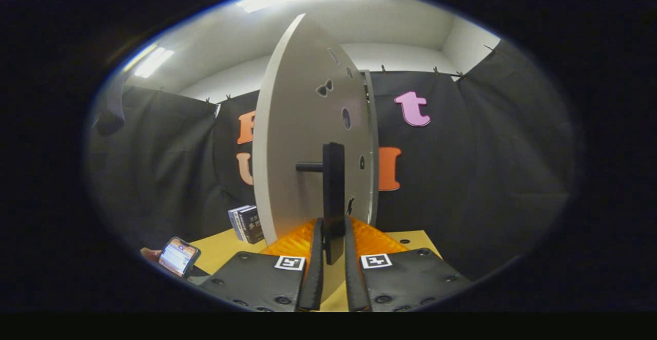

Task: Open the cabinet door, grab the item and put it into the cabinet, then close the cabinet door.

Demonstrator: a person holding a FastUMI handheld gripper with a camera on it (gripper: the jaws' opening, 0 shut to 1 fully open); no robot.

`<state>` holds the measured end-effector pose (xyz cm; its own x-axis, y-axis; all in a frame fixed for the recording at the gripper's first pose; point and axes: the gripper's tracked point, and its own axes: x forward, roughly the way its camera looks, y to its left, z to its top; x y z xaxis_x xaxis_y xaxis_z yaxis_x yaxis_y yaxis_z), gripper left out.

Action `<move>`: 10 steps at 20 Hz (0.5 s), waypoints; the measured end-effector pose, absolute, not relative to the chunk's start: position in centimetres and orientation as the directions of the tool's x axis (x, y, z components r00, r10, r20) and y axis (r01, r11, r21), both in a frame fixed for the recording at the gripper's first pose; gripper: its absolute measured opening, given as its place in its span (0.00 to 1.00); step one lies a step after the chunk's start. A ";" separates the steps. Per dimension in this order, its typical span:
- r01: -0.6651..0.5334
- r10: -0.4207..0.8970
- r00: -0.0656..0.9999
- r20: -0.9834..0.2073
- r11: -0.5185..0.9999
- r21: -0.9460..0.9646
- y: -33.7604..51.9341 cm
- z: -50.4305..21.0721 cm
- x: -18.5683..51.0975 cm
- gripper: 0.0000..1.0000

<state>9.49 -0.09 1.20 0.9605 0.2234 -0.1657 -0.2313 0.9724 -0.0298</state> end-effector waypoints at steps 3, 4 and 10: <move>-0.195 0.190 0.971 -0.147 0.981 -0.020 -1.3 1.3 9.9 0.24; -0.178 0.173 0.975 -0.141 0.984 -0.024 -2.1 1.4 10.0 0.22; -0.221 0.222 0.970 -0.095 0.975 0.021 -4.8 2.4 9.8 0.20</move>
